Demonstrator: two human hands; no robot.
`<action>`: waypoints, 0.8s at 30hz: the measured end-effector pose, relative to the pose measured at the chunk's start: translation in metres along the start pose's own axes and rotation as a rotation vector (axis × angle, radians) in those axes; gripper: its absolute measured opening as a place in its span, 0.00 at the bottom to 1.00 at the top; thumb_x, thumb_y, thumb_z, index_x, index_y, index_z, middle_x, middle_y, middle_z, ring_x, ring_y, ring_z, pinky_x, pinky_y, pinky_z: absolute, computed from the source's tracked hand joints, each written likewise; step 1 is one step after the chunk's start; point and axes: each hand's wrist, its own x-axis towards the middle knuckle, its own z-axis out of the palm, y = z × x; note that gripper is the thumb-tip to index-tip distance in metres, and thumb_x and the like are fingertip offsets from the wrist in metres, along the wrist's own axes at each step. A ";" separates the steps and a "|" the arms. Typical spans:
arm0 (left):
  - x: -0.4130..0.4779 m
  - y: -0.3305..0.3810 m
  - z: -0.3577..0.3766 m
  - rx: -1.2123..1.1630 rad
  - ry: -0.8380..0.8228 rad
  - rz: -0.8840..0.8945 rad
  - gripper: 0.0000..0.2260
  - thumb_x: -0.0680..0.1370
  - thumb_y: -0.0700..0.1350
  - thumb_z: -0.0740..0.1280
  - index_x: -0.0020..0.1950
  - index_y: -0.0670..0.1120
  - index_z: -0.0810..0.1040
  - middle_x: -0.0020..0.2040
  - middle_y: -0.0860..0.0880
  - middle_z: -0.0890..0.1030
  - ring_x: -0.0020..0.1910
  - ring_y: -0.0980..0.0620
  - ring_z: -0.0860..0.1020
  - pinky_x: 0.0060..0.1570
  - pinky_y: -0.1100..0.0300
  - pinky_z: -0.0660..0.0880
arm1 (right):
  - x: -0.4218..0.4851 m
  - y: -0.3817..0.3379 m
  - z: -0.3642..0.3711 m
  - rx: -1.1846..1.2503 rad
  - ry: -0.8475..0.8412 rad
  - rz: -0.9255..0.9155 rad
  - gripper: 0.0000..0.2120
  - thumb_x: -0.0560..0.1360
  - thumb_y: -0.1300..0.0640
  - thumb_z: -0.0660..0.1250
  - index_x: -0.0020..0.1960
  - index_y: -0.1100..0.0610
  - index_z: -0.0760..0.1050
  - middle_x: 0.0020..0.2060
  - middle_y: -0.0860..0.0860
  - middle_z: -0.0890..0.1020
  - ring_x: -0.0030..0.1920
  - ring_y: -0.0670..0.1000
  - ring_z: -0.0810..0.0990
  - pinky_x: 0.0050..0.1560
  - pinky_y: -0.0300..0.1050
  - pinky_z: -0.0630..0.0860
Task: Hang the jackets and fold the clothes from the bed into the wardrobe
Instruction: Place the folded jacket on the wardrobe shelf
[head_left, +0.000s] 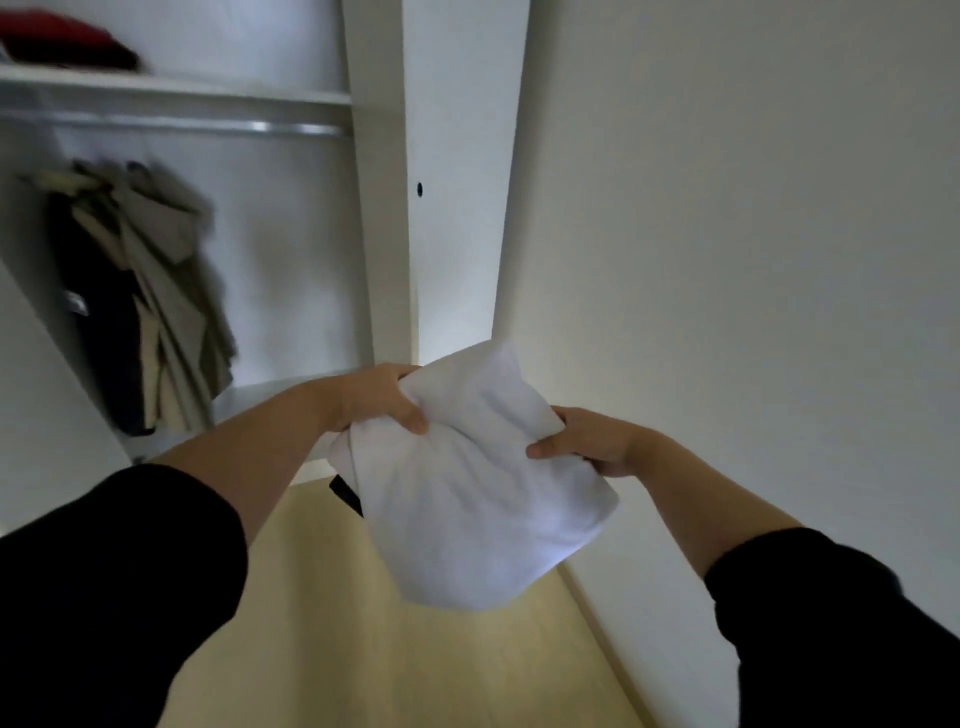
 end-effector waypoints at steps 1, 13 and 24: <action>-0.011 0.007 -0.020 -0.016 0.018 0.001 0.26 0.58 0.41 0.77 0.55 0.51 0.79 0.48 0.52 0.84 0.47 0.53 0.83 0.41 0.61 0.78 | -0.001 -0.023 0.006 -0.040 -0.008 0.003 0.27 0.67 0.55 0.76 0.64 0.51 0.73 0.58 0.48 0.82 0.59 0.51 0.80 0.63 0.50 0.74; -0.060 0.017 -0.188 0.206 0.142 -0.085 0.45 0.70 0.40 0.76 0.77 0.57 0.51 0.62 0.54 0.75 0.60 0.54 0.74 0.56 0.59 0.73 | 0.072 -0.220 0.055 -0.618 0.191 -0.187 0.10 0.69 0.57 0.73 0.48 0.57 0.79 0.43 0.50 0.82 0.45 0.51 0.81 0.40 0.41 0.76; 0.047 0.028 -0.292 0.814 0.116 -0.155 0.44 0.66 0.49 0.79 0.75 0.55 0.57 0.63 0.59 0.68 0.62 0.57 0.67 0.61 0.61 0.64 | 0.250 -0.345 0.030 -1.063 0.038 -0.381 0.16 0.72 0.51 0.71 0.57 0.56 0.78 0.48 0.49 0.80 0.50 0.51 0.78 0.50 0.43 0.71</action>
